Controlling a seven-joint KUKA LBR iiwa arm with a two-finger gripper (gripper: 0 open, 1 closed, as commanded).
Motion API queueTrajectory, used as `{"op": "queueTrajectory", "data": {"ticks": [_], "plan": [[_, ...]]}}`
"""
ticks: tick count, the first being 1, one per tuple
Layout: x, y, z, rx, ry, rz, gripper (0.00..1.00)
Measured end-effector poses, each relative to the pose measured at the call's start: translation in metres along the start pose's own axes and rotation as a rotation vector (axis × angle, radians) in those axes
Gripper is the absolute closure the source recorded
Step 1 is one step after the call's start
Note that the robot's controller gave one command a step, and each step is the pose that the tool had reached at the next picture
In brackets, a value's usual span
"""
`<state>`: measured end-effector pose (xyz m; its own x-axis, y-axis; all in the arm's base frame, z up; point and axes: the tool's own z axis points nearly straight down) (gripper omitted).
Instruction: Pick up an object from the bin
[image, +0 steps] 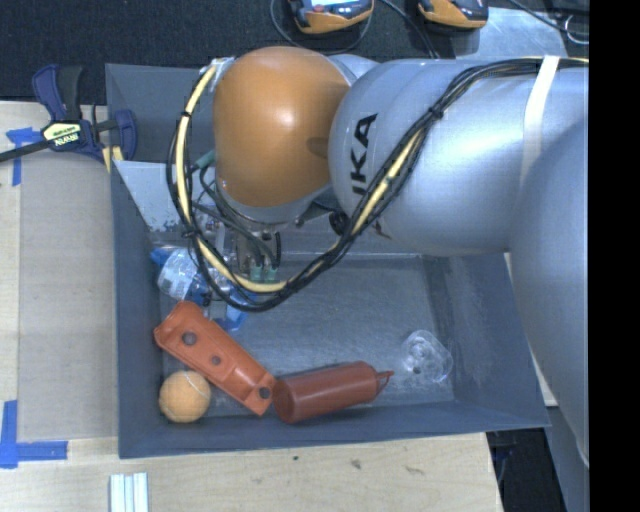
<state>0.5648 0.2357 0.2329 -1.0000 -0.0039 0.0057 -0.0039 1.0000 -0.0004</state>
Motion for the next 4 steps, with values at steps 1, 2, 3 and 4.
{"op": "queueTrajectory", "data": {"ticks": [1,2,3,4], "plan": [[-0.002,-0.002,-0.005,-0.002,-0.009,0.004,0.0],[-0.027,-0.019,0.094,-0.002,-0.008,-0.087,0.0],[-0.043,-0.009,0.106,-0.002,-0.008,-0.082,0.0],[-0.049,0.001,0.164,-0.001,-0.01,-0.19,0.0]]}}
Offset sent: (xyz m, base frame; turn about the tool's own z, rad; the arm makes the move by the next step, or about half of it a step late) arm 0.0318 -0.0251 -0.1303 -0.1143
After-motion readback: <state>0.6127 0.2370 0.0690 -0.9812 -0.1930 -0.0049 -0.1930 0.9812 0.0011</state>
